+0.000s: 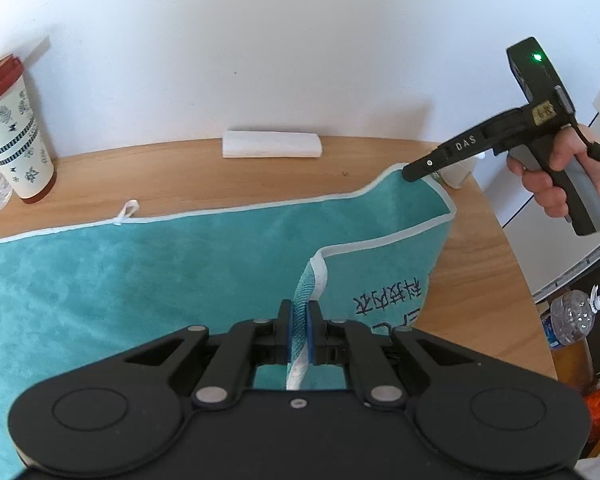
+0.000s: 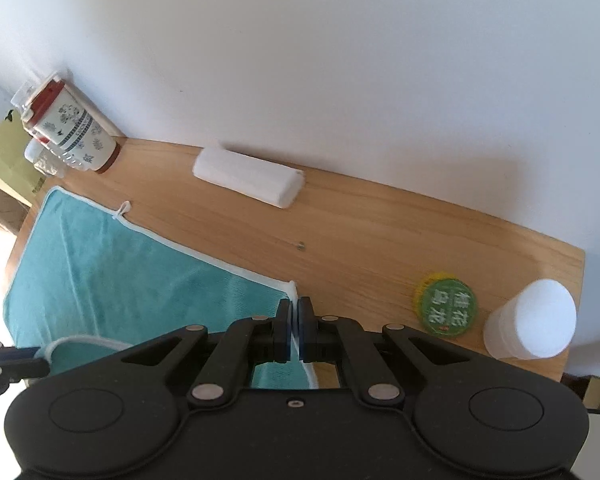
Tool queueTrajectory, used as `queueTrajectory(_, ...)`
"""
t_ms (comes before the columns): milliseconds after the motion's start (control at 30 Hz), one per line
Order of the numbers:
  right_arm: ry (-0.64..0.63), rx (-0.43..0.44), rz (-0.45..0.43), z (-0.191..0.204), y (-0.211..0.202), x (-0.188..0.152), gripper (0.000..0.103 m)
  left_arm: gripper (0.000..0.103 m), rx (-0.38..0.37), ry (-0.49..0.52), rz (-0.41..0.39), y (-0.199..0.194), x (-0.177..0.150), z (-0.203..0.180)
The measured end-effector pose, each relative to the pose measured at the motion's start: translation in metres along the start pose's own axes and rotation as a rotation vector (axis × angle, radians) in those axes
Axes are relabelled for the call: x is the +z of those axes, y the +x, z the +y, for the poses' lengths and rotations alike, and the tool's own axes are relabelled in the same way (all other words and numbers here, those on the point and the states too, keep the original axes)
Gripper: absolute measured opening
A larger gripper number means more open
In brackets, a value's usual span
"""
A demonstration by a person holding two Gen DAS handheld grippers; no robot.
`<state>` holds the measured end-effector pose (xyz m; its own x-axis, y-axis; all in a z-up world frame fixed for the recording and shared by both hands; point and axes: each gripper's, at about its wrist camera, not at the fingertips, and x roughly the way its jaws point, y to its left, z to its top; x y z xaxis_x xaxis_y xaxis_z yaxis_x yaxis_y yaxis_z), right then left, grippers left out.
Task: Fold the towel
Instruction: 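Fold the held edge over with the left tool while the right tool holds the corner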
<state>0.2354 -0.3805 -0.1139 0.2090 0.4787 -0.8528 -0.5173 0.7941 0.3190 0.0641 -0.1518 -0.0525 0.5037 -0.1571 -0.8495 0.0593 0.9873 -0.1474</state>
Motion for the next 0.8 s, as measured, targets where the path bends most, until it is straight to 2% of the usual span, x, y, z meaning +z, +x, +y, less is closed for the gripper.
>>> queueTrajectory(133, 0.029, -0.032, -0.023, 0.013, -0.001, 0.007, 0.003, 0.006, 0.002, 0.003, 0.001, 0.002, 0.003, 0.015)
queueTrajectory(300, 0.046, -0.086, -0.005, 0.024, 0.006, 0.015, 0.003, 0.006, 0.007, 0.01, 0.006, 0.011, 0.011, 0.037)
queueTrajectory(567, 0.1, -0.232, 0.06, 0.03, 0.022, 0.027, 0.003, 0.006, 0.006, 0.028, -0.006, 0.019, 0.025, 0.069)
queueTrajectory(800, 0.184, -0.297, 0.126, 0.023, 0.033, 0.032, 0.003, 0.006, 0.001, 0.046, -0.02, 0.027, 0.043, 0.094)
